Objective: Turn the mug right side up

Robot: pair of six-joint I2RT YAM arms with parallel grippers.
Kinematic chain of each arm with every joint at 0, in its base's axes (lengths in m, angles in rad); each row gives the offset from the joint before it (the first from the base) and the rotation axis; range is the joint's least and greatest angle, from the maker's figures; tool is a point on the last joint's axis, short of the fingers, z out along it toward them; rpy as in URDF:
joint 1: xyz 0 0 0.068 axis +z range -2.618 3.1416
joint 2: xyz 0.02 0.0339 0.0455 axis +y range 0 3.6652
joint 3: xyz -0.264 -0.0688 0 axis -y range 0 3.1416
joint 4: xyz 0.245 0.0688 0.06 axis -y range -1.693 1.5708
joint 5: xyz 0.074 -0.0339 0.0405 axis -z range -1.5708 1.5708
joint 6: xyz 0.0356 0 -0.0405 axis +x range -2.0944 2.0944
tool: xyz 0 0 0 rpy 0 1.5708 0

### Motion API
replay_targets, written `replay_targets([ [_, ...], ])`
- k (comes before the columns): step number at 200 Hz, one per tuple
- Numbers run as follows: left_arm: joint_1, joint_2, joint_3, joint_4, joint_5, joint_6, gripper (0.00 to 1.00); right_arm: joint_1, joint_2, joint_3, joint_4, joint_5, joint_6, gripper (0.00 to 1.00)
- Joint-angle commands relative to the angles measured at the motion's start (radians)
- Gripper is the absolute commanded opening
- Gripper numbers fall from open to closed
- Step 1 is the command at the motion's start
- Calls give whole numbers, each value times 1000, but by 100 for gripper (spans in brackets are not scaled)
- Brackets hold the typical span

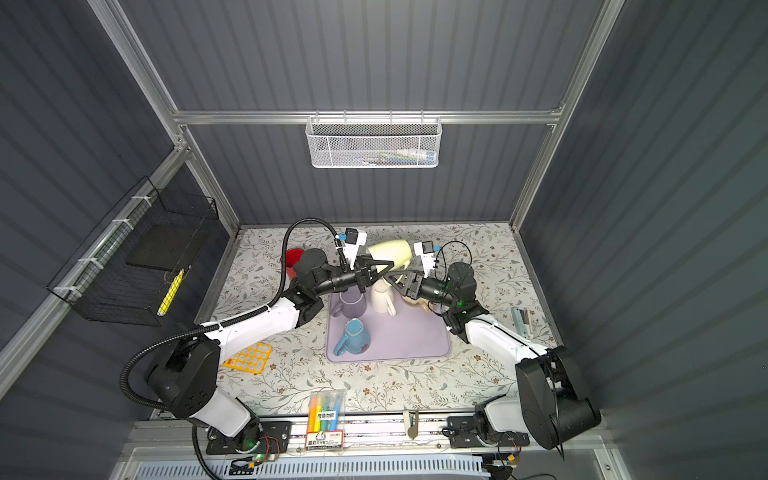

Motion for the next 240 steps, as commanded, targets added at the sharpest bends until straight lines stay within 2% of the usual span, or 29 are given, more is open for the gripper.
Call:
replay_targets([
  [1,3,-42,5,-31,-26,55,0,-10,-10,-7,93,7,-8,45],
  [132,63,-151,40,-263,-109,203,0,-37,-8,-27,133,-7,23,51],
  [165,74,-158,102,-417,-163,269,0,-40,-6,-27,133,-10,22,51],
  [207,89,-119,268,-725,-235,390,0,-48,1,-29,133,-14,20,51],
  [229,105,-87,342,-837,-236,423,0,-49,8,-27,138,-18,23,51],
  [240,109,-75,371,-888,-278,442,0,-51,10,-31,139,-18,26,51],
])
